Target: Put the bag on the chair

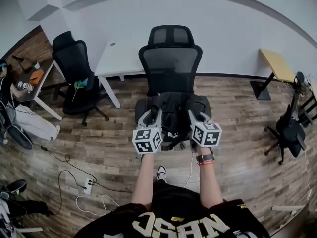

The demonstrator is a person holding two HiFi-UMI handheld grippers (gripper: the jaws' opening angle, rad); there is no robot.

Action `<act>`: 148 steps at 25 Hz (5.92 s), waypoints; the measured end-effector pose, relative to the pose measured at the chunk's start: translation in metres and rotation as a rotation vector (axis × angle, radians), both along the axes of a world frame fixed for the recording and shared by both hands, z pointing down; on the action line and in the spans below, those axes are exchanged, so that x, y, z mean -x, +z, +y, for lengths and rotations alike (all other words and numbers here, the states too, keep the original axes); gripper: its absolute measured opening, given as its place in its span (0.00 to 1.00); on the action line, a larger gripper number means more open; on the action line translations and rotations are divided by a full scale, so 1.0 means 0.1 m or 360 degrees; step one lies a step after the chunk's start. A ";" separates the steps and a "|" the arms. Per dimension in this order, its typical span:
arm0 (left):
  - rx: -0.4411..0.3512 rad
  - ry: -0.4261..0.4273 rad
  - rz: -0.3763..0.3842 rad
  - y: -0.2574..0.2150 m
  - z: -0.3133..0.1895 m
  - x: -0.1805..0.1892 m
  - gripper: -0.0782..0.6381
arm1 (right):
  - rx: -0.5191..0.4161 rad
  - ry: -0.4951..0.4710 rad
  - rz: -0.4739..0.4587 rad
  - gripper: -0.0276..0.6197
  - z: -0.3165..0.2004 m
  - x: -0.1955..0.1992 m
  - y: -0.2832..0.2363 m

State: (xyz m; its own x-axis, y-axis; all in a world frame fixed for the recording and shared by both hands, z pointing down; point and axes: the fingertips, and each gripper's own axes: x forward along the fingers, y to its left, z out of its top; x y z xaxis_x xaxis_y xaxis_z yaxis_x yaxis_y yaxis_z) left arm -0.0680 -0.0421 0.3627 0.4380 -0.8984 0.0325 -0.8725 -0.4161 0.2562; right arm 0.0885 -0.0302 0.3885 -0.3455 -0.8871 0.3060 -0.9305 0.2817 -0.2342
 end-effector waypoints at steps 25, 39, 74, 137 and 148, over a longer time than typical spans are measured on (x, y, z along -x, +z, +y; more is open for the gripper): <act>0.0206 -0.0001 -0.0045 0.62 -2.37 -0.27 0.26 | 0.0194 -0.0016 -0.0062 0.09 -2.48 -0.19 0.61; 0.0508 -0.0076 -0.0120 1.65 -2.83 -0.31 0.27 | 0.0532 -0.0043 -0.0175 0.09 -2.94 -0.19 1.66; 0.1150 -0.0151 -0.0147 3.95 -3.03 -0.39 0.29 | 0.1130 -0.0136 -0.0192 0.17 -3.12 -0.28 3.92; 0.0639 -0.0224 -0.0114 2.40 -2.37 0.09 0.63 | 0.0457 0.0023 0.0063 0.51 -2.45 -0.42 2.24; 0.0105 -0.0204 -0.0213 0.81 -2.16 0.26 0.63 | -0.0026 0.0016 0.0087 0.45 -2.29 -0.15 0.81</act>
